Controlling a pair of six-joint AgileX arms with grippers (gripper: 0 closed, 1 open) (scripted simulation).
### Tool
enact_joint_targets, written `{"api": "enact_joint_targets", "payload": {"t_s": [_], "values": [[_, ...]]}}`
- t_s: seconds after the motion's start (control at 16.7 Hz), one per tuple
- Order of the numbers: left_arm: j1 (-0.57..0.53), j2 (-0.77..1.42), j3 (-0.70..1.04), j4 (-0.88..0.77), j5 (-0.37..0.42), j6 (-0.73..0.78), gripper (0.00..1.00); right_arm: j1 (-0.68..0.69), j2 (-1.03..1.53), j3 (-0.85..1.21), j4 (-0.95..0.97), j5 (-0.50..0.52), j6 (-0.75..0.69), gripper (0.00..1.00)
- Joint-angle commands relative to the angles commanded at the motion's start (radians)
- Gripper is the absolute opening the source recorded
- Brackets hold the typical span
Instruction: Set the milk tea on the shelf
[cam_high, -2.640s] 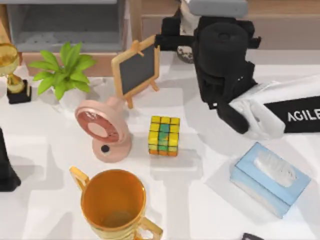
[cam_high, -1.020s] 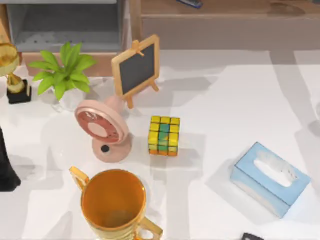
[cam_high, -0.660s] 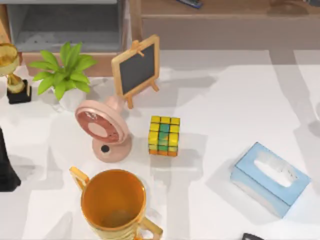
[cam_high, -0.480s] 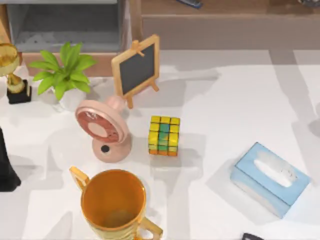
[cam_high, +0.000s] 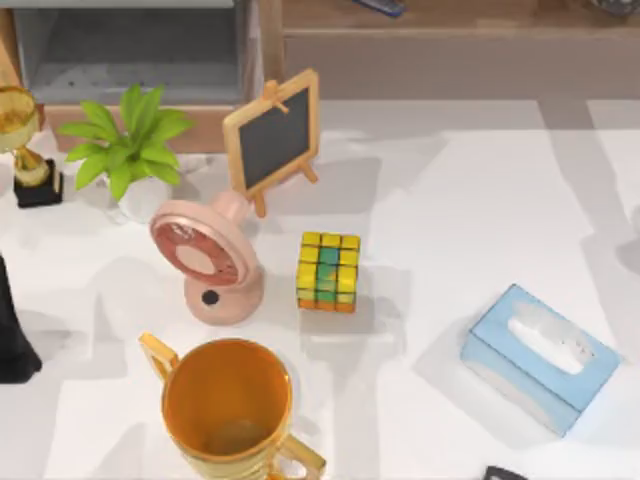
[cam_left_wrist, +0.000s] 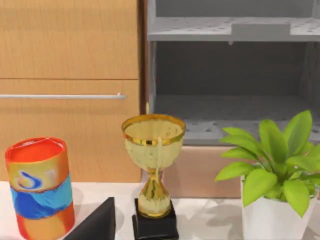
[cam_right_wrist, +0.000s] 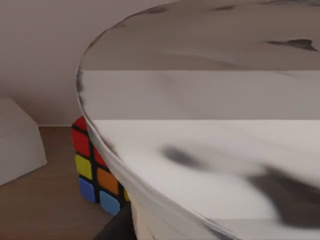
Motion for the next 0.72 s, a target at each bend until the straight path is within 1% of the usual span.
{"api": "enact_joint_targets", "payload": {"t_s": [0.66, 0.72], "values": [[0.0, 0.0, 0.0, 0.0, 0.0, 0.0, 1.0, 0.0, 0.0, 0.0, 0.0, 0.0, 0.0, 0.98], [0.0, 0.0, 0.0, 0.0, 0.0, 0.0, 1.0, 0.0, 0.0, 0.0, 0.0, 0.0, 0.0, 1.0]]}}
